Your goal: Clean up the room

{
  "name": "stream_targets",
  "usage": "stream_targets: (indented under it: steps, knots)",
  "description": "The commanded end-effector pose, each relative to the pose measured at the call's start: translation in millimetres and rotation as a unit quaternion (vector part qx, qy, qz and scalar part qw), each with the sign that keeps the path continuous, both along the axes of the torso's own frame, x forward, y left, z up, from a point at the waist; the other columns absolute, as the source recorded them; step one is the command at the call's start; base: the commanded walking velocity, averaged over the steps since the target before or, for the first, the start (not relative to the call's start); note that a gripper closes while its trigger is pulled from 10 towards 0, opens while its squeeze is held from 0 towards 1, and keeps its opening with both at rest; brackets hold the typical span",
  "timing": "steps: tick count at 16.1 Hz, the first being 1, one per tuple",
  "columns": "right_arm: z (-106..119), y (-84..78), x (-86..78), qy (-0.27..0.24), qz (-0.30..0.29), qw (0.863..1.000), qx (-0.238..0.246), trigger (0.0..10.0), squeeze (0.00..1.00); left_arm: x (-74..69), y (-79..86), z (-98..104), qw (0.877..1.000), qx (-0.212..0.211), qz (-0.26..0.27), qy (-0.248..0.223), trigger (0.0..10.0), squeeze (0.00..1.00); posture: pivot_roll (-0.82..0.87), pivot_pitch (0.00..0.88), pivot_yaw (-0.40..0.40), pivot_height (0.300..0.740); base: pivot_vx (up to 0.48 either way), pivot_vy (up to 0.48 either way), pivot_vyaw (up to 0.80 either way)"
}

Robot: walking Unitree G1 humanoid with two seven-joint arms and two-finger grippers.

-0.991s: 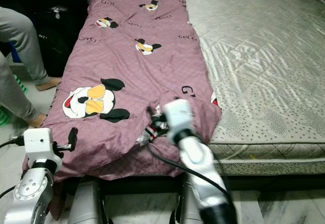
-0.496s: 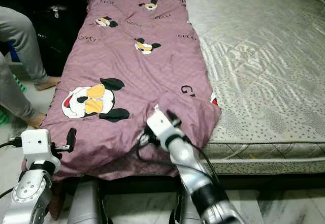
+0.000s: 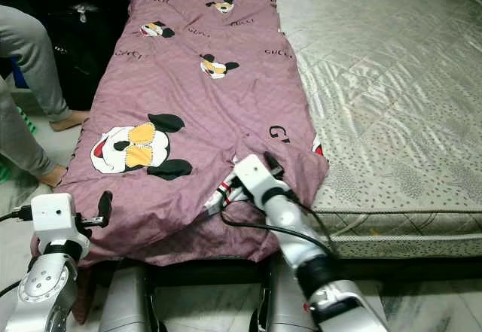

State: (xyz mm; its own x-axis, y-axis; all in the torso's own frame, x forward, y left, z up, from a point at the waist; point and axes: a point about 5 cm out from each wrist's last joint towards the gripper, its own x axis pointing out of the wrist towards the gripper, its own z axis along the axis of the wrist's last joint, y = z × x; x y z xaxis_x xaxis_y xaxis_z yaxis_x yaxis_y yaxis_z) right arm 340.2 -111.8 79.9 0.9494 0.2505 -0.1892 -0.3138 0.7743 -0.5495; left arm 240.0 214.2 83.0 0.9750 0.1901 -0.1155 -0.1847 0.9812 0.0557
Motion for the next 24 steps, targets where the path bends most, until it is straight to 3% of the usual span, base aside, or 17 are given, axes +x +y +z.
stream_targets:
  steps: [1,2,3,4,6,8,11,13,17,21,24]
  knots:
    - [-7.8,-9.9,-3.5,0.009,-0.007,1.000,-0.010,0.0,0.00,1.1,-0.9,1.8,1.000,0.001,0.001,0.000,10.0,0.00,0.10,0.114,-0.020,0.521,0.000,0.000,0.00]
    - [-9.7,-16.6,-5.0,0.009,-0.007,1.000,-0.024,0.0,0.00,1.5,-0.9,1.7,1.000,0.001,0.001,0.000,10.0,0.00,0.10,0.114,-0.020,0.521,0.000,0.000,0.00]
    - [-13.3,-28.5,-8.0,0.014,-0.014,0.999,-0.033,1.4,0.00,2.4,-0.8,1.6,1.000,0.002,0.000,0.000,10.0,0.00,0.09,0.110,-0.018,0.521,0.000,0.000,0.00]
    - [-16.6,-40.3,-12.0,0.018,-0.020,0.999,-0.042,1.6,0.00,3.3,-0.8,1.6,1.000,0.002,0.000,-0.001,10.0,0.00,0.09,0.108,-0.018,0.521,0.000,0.000,0.00]
    - [-18.7,-49.8,-16.4,0.020,-0.022,0.998,-0.047,1.5,0.00,4.0,-0.7,1.6,1.000,0.002,-0.001,-0.001,10.0,0.00,0.09,0.106,-0.016,0.521,0.000,0.000,0.00]
    - [-20.8,-58.5,-21.3,0.019,-0.033,0.998,-0.041,0.0,0.00,5.5,-1.7,1.9,1.000,0.001,-0.004,-0.002,10.0,0.00,0.08,0.102,-0.013,0.521,0.000,0.000,0.00]
    - [-17.8,-65.8,-24.3,0.009,-0.066,0.998,0.001,0.0,0.00,7.6,-2.0,2.9,1.000,0.002,-0.006,-0.004,10.0,0.00,0.09,0.098,-0.009,0.521,0.000,0.000,0.00]
    - [-18.6,-91.7,-40.7,0.011,-0.097,0.994,0.041,0.0,0.00,7.3,0.0,3.7,1.000,0.004,-0.004,-0.005,10.0,0.00,0.09,0.096,-0.010,0.521,0.000,0.000,0.00]
    - [-24.7,-138.4,-71.0,0.035,-0.180,0.981,0.066,0.0,0.00,10.6,-2.2,1.4,1.000,0.001,-0.006,-0.003,10.0,0.00,0.06,0.096,0.003,0.521,0.000,0.000,0.00]
    - [-17.9,-145.2,-80.1,0.016,-0.196,0.978,0.064,0.0,0.00,18.6,-5.3,3.2,1.000,0.000,-0.019,-0.006,10.0,0.00,0.03,0.086,0.023,0.521,0.000,0.000,0.00]
    - [-42.8,-156.5,-109.7,0.086,-0.216,0.972,0.029,0.0,0.00,22.0,-4.2,3.4,1.000,0.001,-0.019,-0.008,10.0,0.00,0.03,0.080,0.014,0.521,0.000,0.000,0.00]
